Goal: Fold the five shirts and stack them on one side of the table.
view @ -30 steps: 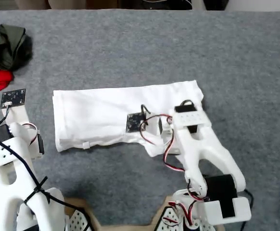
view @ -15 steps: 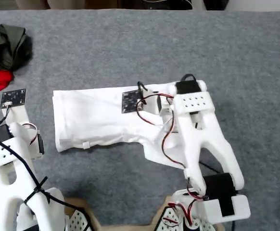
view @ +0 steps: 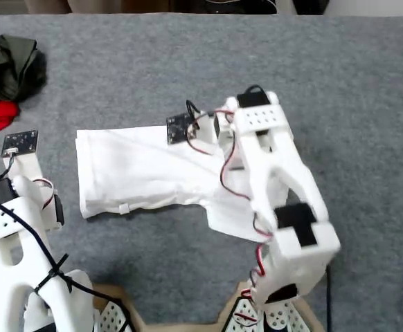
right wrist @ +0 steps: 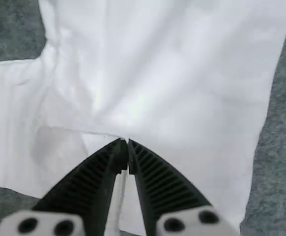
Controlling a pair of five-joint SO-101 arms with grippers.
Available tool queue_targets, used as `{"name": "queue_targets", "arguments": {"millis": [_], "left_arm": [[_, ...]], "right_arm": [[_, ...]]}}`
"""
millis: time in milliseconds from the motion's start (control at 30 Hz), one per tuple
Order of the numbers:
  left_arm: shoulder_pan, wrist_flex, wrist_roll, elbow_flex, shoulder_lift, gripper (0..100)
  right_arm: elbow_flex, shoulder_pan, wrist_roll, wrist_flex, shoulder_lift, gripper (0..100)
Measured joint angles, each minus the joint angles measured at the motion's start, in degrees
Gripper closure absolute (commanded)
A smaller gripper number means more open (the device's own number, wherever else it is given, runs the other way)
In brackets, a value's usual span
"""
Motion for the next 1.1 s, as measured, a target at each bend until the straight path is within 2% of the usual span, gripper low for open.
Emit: {"name": "queue_targets", "arguments": {"millis": [467,533,633,700,767,933,1033,1100], "left_arm": [[0.0,1.9,0.0,-0.1,-0.4,98],[0.0,1.9,0.0,-0.1,-0.5,98],[0.0,1.9,0.0,-0.1,-0.5,98],[0.0,1.9,0.0,-0.1,-0.5,98],[0.0,1.9,0.0,-0.1,-0.5,98],[0.0,1.9,0.0,-0.1,-0.5,98],[0.0,1.9,0.0,-0.1,-0.5,98],[0.0,1.9,0.0,-0.1,-0.5,98]], "right_arm": [[-46.0,0.1,0.0,17.9,28.7,98.6],[-50.6,0.1,0.0,21.0,29.8,94.1],[-55.2,0.2,0.0,23.1,29.9,81.3],[-55.9,1.1,-0.4,23.5,29.9,74.7],[-56.0,1.8,-0.4,23.6,29.8,74.1],[-49.6,3.9,-0.5,23.6,23.4,81.5],[-40.0,4.9,-0.5,23.6,15.6,87.5],[-30.6,4.8,1.0,23.6,9.1,87.3]]}}
